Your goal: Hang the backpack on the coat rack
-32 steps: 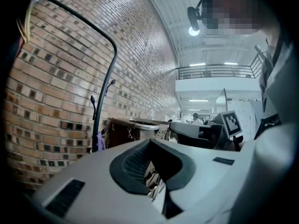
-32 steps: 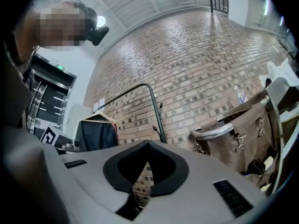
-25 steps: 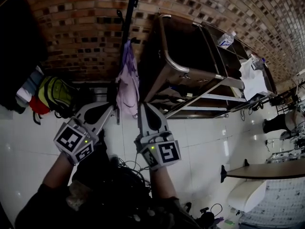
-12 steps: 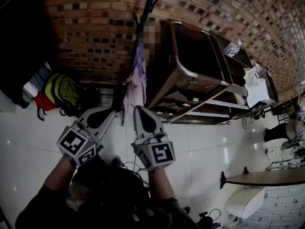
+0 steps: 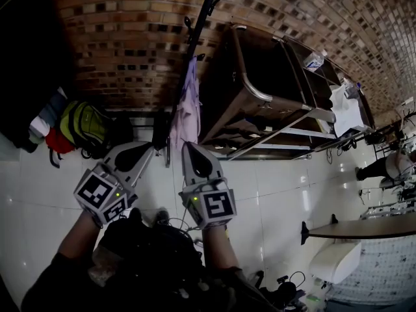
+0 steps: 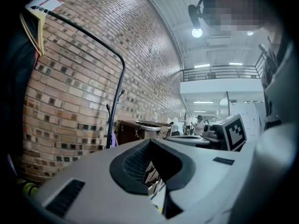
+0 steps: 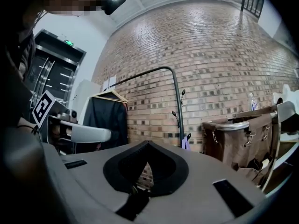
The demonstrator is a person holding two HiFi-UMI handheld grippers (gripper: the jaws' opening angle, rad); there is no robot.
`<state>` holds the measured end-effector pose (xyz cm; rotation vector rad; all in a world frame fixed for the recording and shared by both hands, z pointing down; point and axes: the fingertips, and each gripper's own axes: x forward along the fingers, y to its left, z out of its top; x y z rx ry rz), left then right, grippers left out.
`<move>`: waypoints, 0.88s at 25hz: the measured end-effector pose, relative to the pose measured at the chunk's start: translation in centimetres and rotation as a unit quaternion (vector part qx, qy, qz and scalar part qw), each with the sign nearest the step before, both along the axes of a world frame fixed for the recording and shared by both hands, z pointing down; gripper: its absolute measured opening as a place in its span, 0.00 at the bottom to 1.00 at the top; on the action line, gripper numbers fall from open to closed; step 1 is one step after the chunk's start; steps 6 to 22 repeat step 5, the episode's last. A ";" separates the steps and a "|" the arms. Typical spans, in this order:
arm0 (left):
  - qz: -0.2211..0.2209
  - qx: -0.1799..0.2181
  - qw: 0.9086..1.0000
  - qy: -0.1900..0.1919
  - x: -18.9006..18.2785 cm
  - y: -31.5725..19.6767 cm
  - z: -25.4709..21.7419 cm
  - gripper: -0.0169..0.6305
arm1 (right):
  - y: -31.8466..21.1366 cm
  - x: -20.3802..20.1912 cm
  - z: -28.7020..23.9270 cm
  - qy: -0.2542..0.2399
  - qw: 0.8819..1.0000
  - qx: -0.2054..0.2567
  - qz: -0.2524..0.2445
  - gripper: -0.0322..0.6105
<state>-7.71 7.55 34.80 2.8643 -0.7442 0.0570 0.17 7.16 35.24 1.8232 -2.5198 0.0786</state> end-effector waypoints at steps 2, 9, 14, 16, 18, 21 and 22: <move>0.001 0.004 1.000 -0.002 -0.6 0.0 -0.2 0.08 | 0.1 -0.5 0.0 -0.002 1.000 0.001 0.004 0.08; 0.006 0.006 1.000 0.000 -1.4 -0.2 -0.6 0.08 | 0.2 -1.2 0.1 0.003 1.000 -0.009 0.009 0.08; 0.006 0.006 1.000 0.000 -1.4 -0.2 -0.6 0.08 | 0.2 -1.2 0.1 0.003 1.000 -0.009 0.009 0.08; 0.006 0.006 1.000 0.000 -1.4 -0.2 -0.6 0.08 | 0.2 -1.2 0.1 0.003 1.000 -0.009 0.009 0.08; 0.006 0.006 1.000 0.000 -1.4 -0.2 -0.6 0.08 | 0.2 -1.2 0.1 0.003 1.000 -0.009 0.009 0.08; 0.006 0.006 1.000 0.000 -1.4 -0.2 -0.6 0.08 | 0.2 -1.2 0.1 0.003 1.000 -0.009 0.009 0.08; 0.006 0.006 1.000 0.000 -1.4 -0.2 -0.6 0.08 | 0.2 -1.2 0.1 0.003 1.000 -0.009 0.009 0.08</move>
